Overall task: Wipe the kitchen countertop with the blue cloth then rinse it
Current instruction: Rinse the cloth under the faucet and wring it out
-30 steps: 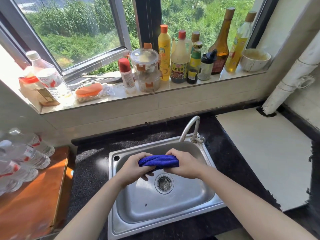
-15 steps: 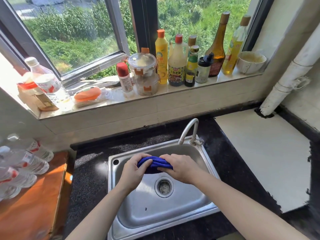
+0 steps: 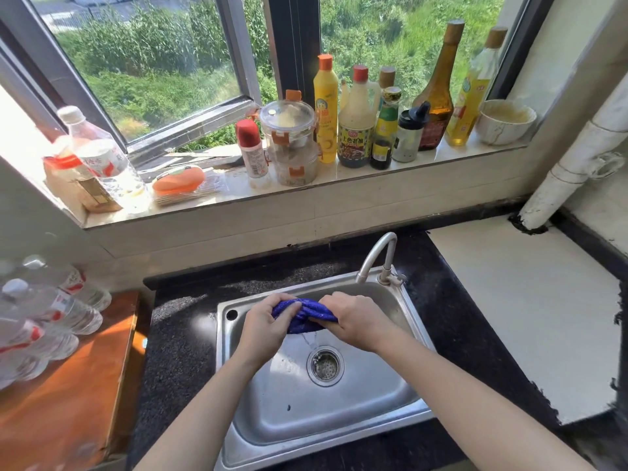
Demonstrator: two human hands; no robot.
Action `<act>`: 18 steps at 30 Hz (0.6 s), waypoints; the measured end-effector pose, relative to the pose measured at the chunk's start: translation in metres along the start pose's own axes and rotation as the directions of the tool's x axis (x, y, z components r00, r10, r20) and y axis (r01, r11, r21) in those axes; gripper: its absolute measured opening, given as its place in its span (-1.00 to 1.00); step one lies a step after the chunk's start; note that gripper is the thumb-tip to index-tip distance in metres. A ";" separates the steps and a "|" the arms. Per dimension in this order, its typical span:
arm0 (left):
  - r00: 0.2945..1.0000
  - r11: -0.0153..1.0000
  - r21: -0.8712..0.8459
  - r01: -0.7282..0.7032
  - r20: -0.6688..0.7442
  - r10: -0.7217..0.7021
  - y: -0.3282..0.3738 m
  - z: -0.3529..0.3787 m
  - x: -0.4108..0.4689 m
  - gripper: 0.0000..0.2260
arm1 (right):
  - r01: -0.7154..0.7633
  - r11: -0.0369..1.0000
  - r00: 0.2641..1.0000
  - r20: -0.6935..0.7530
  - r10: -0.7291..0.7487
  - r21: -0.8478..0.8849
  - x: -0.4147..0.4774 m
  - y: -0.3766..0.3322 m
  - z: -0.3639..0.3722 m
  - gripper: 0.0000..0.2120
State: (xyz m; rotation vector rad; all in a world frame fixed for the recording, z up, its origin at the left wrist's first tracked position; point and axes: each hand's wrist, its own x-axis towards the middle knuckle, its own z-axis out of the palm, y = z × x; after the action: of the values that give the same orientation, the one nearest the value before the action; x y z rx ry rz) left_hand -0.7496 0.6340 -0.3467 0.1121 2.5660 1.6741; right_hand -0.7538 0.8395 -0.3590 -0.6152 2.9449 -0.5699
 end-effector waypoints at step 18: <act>0.994 0.930 -0.354 -0.098 -0.071 0.077 0.068 -0.029 0.023 -0.87 | 0.011 0.965 0.967 -0.249 0.057 0.264 0.028 -0.015 -0.074 -0.51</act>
State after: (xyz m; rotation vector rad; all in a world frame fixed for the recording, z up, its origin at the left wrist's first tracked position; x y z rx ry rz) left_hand -0.7744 0.6377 -0.2733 0.1610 2.2730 2.1735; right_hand -0.7847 0.8411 -0.2852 -0.5108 3.0206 -1.0929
